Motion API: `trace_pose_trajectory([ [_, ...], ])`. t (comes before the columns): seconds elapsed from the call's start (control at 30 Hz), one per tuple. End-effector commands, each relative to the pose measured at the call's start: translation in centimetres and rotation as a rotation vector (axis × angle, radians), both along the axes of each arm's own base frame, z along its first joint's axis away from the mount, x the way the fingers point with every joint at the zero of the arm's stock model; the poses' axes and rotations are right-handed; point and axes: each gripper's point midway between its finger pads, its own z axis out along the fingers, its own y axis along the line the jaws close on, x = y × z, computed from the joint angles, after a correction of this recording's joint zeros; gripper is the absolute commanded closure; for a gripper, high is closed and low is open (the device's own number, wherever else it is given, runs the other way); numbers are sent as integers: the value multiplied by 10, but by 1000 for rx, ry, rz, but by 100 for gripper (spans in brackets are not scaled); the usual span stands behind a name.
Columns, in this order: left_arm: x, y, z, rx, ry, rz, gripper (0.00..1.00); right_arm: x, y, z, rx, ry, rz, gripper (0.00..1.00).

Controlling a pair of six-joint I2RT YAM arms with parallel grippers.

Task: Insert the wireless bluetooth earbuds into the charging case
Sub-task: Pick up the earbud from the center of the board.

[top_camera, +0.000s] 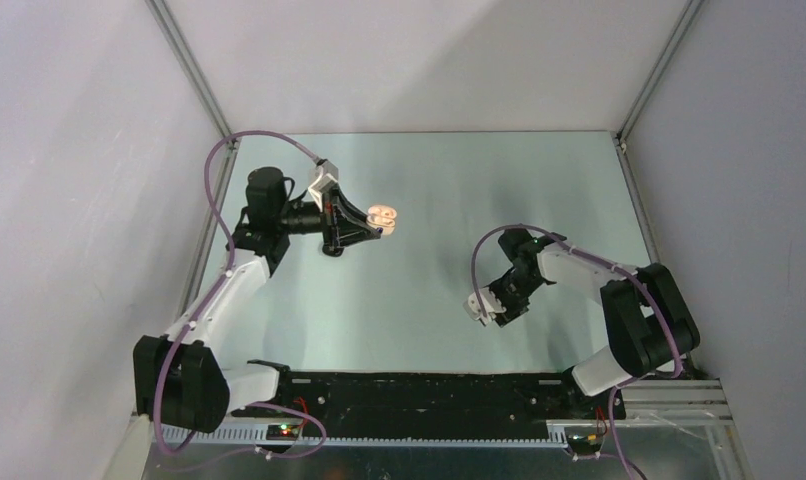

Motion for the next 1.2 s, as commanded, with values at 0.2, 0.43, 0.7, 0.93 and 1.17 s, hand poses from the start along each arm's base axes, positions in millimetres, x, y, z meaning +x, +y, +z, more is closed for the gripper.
trace_pose_trajectory([
  [0.2, -3, 5, 8, 0, -36, 21, 100, -10, 4, -11, -53, 8, 172, 58],
  [0.43, -2, 5, 6, 2, -32, 23, 100, -16, 3, -11, -80, 48, 162, 70],
  [0.7, -2, 5, 5, 4, -33, 26, 100, -23, 5, 5, -145, 224, -70, 89],
  [0.93, 13, 6, -4, 36, -90, 71, 100, -22, 35, 71, -177, 717, -647, 100],
  [1.17, 29, 1, -23, 74, -127, 64, 100, 9, 76, 153, -105, 1233, -965, 100],
])
